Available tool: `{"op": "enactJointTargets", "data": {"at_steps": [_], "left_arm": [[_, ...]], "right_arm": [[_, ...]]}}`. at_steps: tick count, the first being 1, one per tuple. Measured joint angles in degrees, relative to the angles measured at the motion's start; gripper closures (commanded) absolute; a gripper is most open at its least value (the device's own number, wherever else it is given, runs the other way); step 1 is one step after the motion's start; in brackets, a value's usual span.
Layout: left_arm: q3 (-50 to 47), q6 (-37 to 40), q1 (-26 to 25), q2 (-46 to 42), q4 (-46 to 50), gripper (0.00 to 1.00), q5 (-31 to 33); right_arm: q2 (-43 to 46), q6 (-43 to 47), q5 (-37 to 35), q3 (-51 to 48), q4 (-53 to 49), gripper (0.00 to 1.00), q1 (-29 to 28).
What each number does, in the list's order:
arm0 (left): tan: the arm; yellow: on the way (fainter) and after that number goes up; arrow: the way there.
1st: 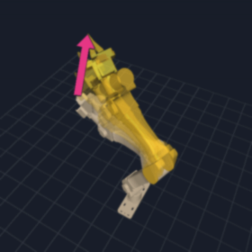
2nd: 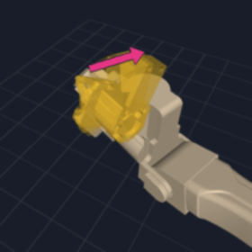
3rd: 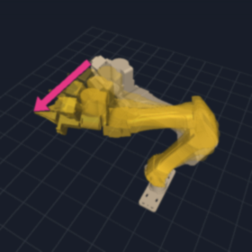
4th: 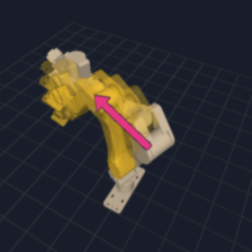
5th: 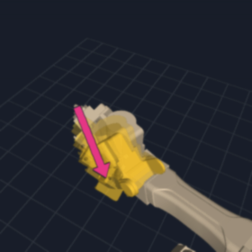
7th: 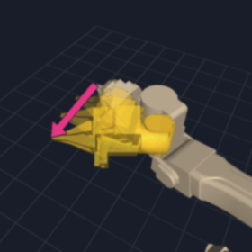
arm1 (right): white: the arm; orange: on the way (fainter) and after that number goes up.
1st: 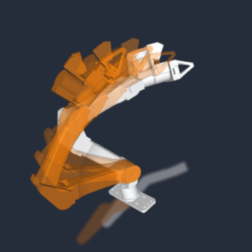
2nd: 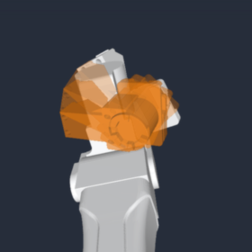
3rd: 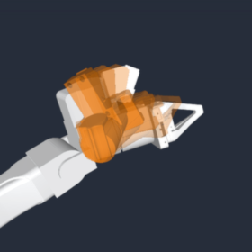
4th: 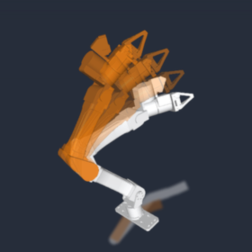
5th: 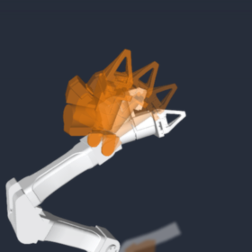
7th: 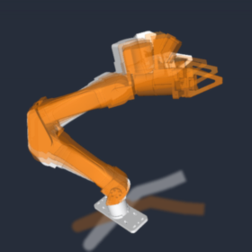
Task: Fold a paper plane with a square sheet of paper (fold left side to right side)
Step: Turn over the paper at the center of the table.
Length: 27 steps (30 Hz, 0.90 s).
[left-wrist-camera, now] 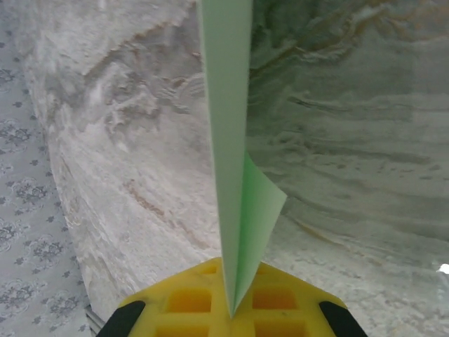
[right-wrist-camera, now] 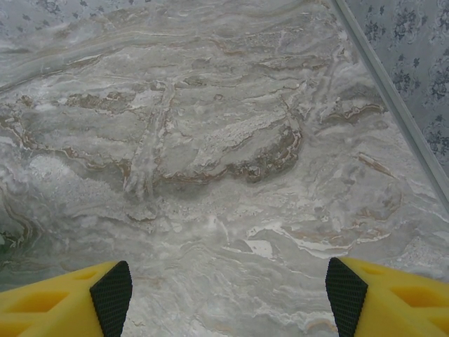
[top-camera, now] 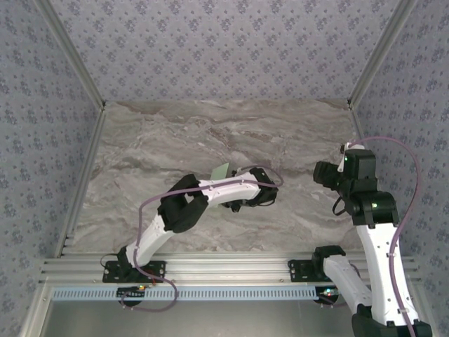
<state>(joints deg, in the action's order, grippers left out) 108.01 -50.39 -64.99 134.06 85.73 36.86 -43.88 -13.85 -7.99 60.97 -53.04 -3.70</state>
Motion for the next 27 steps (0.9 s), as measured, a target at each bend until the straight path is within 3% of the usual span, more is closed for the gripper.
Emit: {"op": "enactJointTargets", "data": {"at_steps": [4,9,12,17,22,27], "left_arm": [[2.8,3.0,0.7,2.2,-1.5,0.95,-4.1],[6.8,8.0,1.9,3.1,-5.5,0.79,-11.6],[8.0,10.6,2.4,3.1,-7.6,0.61,-15.4],[8.1,13.2,3.5,2.6,-12.5,0.49,-22.8],[3.3,15.1,4.7,-3.8,-21.6,0.41,-30.3],[-9.9,15.3,7.1,-19.2,-32.6,0.37,-35.6]], "right_arm": [[0.0,0.2,0.9,-0.5,-0.2,0.23,0.4],[-0.4,0.8,2.4,-0.9,-0.5,0.22,0.8],[-1.3,1.2,3.7,-0.9,-0.7,0.18,1.0],[-3.2,1.5,6.6,-0.9,-0.6,0.14,1.1],[-4.9,1.5,11.8,-1.6,0.5,0.15,1.1],[-6.8,0.7,21.1,-5.6,5.3,0.21,1.0]]}}
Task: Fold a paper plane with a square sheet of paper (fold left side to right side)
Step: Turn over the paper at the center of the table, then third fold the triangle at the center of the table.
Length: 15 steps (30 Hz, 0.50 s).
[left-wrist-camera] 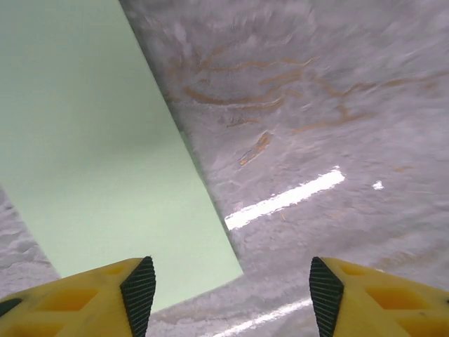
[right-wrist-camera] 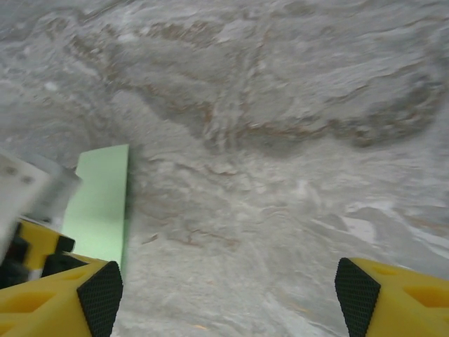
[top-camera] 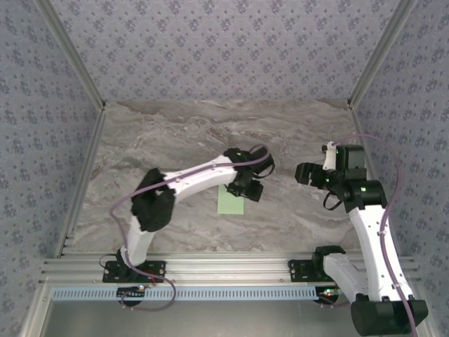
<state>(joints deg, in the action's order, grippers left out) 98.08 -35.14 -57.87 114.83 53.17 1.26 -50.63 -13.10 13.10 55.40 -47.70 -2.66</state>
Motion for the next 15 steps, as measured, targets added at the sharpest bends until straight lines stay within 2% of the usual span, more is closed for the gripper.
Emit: {"op": "enactJointTargets", "data": {"at_steps": [3,7,11,15], "left_arm": [[-10.5,-0.9,3.9,-10.1,-7.2,0.37,-2.4],[-25.6,-3.1,11.6,-19.7,-17.4,0.35,-7.0],[-37.4,-5.0,17.6,-22.9,-26.4,0.35,-12.3],[-43.9,-6.3,19.6,-22.9,-34.0,0.37,-17.3]], "right_arm": [[-2.4,-1.7,5.8,-3.7,4.4,0.25,-1.3],[-8.4,-5.0,10.3,-7.8,11.7,0.27,-7.8],[-16.0,-7.3,11.2,-8.2,18.1,0.28,-15.4],[-20.7,-9.6,11.2,-8.5,24.5,0.28,-20.3]]}}
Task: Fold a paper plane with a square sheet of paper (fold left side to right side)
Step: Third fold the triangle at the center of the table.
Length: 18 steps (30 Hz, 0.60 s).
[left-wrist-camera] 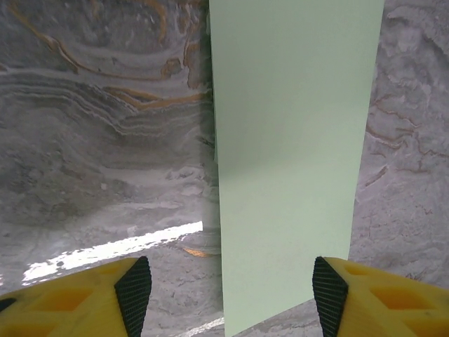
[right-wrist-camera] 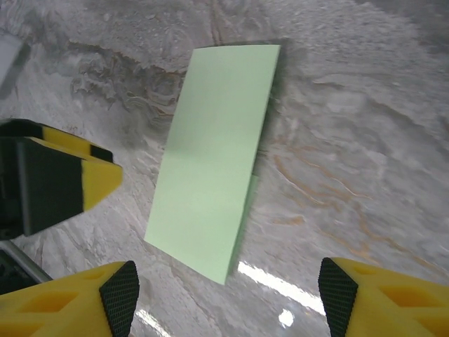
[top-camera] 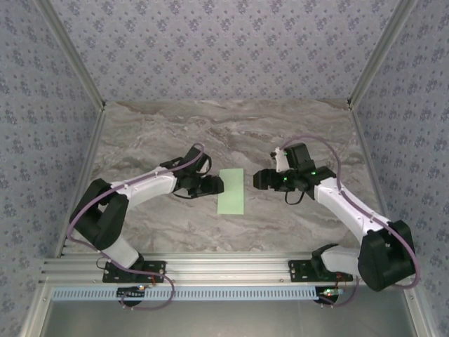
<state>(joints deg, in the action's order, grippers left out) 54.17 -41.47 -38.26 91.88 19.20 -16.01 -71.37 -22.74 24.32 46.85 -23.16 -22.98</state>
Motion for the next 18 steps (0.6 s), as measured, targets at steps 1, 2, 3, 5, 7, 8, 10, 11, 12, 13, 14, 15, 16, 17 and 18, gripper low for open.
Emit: {"op": "enactJointTargets", "data": {"at_steps": [1,2,3,5,7,8,10,11,12,13,14,15,16,17,18], "left_arm": [[-0.7,-0.2,0.1,0.1,-1.2,0.37,-0.9],[-1.2,-0.6,0.2,0.4,-2.8,0.38,-2.0],[-1.3,-0.9,0.3,0.9,-4.1,0.39,-2.9],[-1.3,-1.4,0.3,1.9,-7.1,0.41,-4.4],[-1.3,-1.7,0.3,2.9,-9.3,0.41,-5.5],[-1.3,-1.7,0.3,3.5,-10.1,0.41,-5.7],[-1.3,-1.9,0.3,4.5,-11.1,0.41,-5.9],[-1.3,-2.1,0.3,5.1,-11.6,0.4,-5.9],[-1.3,-2.1,0.3,5.7,-11.9,0.4,-5.9],[-1.3,-2.2,0.3,6.3,-12.0,0.4,-5.9],[-1.3,-2.2,0.3,6.9,-12.1,0.4,-5.9],[-1.3,-2.2,0.3,7.3,-12.2,0.4,-5.9],[-1.3,-2.2,0.3,7.6,-12.2,0.4,-5.9],[-1.3,-2.2,0.3,7.8,-12.1,0.4,-5.9],[-1.3,-2.2,0.3,7.8,-12.2,0.4,-5.9]], "right_arm": [[-0.5,-0.3,-0.4,0.0,0.9,0.28,-0.9],[-0.9,-0.4,-0.9,0.0,1.9,0.28,-1.9],[-1.2,-0.6,-1.3,0.0,2.6,0.28,-2.8],[-1.4,-0.7,-1.9,0.0,3.5,0.28,-4.1],[-1.5,-0.8,-2.6,-0.1,4.0,0.28,-4.8],[-1.5,-0.8,-2.7,-0.1,4.2,0.28,-4.9],[-1.5,-0.8,-3.1,-0.1,4.2,0.27,-5.1],[-1.5,-0.8,-3.2,-0.1,4.2,0.27,-5.1],[-1.5,-0.8,-3.4,-0.1,4.2,0.27,-5.1],[-1.5,-0.8,-3.5,-0.2,4.2,0.27,-5.1],[-1.5,-0.8,-3.6,-0.2,4.2,0.27,-5.1],[-1.5,-0.8,-3.7,-0.2,4.2,0.27,-5.1],[-1.5,-0.8,-3.8,-0.2,4.2,0.27,-5.1],[-1.5,-0.8,-3.9,-0.2,4.2,0.27,-5.1],[-1.5,-0.8,-3.9,-0.2,4.2,0.27,-5.1]]}}
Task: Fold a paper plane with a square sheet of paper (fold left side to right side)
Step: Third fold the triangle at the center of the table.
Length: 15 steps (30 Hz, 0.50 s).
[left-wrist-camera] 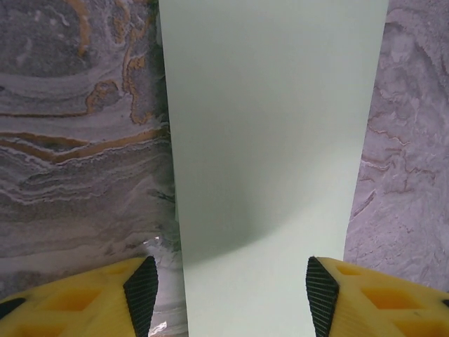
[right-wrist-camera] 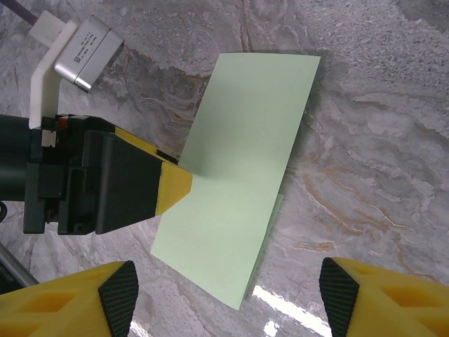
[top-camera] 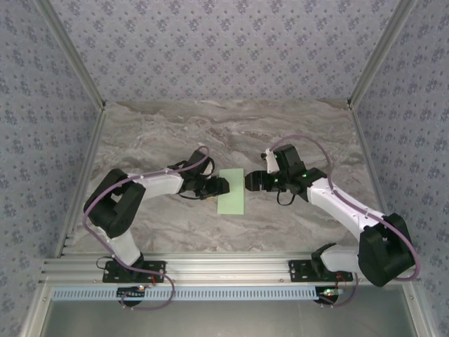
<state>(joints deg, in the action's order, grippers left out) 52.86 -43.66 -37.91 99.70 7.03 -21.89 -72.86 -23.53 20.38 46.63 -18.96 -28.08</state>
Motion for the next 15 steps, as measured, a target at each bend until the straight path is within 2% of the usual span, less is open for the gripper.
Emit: {"op": "enactJointTargets", "data": {"at_steps": [8,15], "left_arm": [[0.0,-1.1,0.0,1.2,-2.1,0.54,-1.2],[0.0,-1.8,0.0,1.4,-2.8,0.7,-1.3]], "right_arm": [[1.3,0.1,1.0,-3.0,1.9,0.28,-0.1],[7.0,1.7,-0.4,-8.1,4.3,0.26,-2.7]]}}
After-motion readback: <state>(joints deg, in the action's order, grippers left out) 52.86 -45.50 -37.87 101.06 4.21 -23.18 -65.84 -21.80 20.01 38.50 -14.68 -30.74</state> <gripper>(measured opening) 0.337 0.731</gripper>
